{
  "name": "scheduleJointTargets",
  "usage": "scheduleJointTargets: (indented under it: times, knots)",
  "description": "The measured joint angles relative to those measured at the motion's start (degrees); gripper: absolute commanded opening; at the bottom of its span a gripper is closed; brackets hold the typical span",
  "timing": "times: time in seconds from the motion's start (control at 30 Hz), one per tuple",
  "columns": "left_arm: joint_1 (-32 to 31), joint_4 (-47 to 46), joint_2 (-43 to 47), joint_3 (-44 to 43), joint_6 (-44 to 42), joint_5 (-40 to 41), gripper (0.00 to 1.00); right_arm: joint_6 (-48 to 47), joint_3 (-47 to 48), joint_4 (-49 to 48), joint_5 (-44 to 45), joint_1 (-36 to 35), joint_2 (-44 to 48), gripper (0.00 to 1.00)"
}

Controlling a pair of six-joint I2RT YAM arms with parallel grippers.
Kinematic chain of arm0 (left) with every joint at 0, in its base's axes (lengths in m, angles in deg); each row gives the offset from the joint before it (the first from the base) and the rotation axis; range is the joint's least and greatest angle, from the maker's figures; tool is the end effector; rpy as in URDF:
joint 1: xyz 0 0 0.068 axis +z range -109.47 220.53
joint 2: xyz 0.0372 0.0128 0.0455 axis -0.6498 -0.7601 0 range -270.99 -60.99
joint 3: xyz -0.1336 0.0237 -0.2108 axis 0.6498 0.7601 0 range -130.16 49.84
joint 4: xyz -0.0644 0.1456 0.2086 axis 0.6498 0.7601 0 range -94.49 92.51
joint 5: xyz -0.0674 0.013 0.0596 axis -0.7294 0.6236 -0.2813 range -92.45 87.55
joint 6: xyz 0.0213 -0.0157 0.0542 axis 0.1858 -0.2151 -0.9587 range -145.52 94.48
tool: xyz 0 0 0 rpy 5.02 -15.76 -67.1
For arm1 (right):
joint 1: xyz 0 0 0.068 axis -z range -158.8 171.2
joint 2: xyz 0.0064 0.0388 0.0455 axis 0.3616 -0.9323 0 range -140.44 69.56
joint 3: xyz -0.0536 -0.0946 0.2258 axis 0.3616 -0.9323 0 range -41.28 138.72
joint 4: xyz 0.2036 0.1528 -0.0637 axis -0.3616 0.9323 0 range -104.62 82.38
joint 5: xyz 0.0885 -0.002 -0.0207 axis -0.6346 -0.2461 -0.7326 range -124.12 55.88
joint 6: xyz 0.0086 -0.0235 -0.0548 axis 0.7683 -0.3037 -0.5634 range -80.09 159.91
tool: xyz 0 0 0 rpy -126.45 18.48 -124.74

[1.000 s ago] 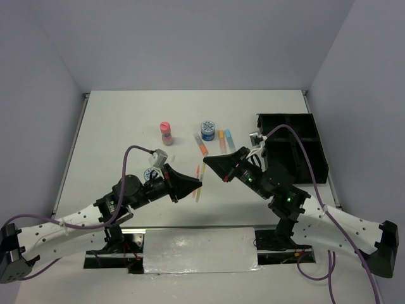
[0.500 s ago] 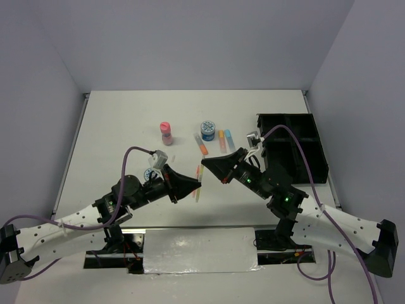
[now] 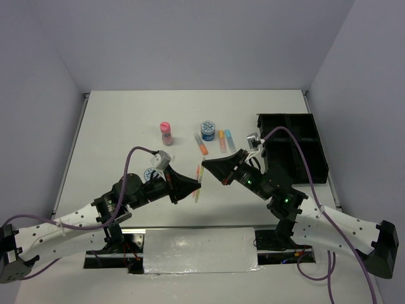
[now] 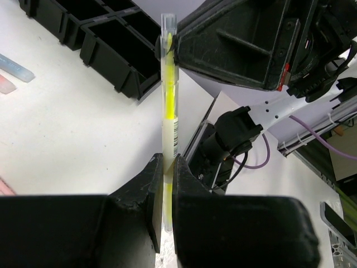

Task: Sort the stationery into containers
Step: Close the pen cap on the pen.

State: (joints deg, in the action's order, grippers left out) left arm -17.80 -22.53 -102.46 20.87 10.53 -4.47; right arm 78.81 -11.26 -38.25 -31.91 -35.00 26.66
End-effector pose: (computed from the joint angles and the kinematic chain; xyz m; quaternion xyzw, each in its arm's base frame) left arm 0.1092 -0.1800 0.2899 0.1426 0.6568 -0.5512 0.4944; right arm 0.1200 0.1762 0.3034 -0.0812 0.6325 0.5600 0.5289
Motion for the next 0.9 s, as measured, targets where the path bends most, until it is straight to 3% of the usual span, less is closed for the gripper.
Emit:
scheduleJointTargets:
  times: [0.57, 0.6, 0.7, 0.77, 0.8, 0.87, 0.9]
  knots:
    - [-0.1, 7.6, -0.7, -3.1, -3.5, -0.9, 0.00, 0.0, -3.6, -3.6, -1.0, -0.2, -0.2, 0.00]
    - [-0.1, 8.0, -0.8, -3.2, -3.7, -0.9, 0.00, -0.2, -3.7, -3.8, -1.1, -0.3, -0.3, 0.11]
    - [-0.1, 8.4, -1.0, -3.2, -4.5, -1.2, 0.00, -0.7, -3.7, -3.6, -1.6, -0.3, -0.3, 0.24]
    - [-0.1, 7.6, -1.7, -3.2, -4.6, -1.3, 0.00, -1.2, -3.0, -1.5, -2.3, -0.6, 0.2, 0.42]
    - [0.0, 6.1, -2.0, -3.2, -4.7, -1.1, 0.00, -1.6, -2.5, 0.7, -3.2, -1.0, 0.7, 0.58]
    - [0.1, 2.8, -2.0, -3.2, -4.7, -0.8, 0.00, -2.1, -1.7, 5.1, -4.2, -1.9, 1.2, 0.74]
    - [0.1, 1.7, -1.9, -3.2, -4.6, -0.5, 0.00, -2.6, -1.2, 7.3, -4.3, -2.1, 1.5, 0.76]
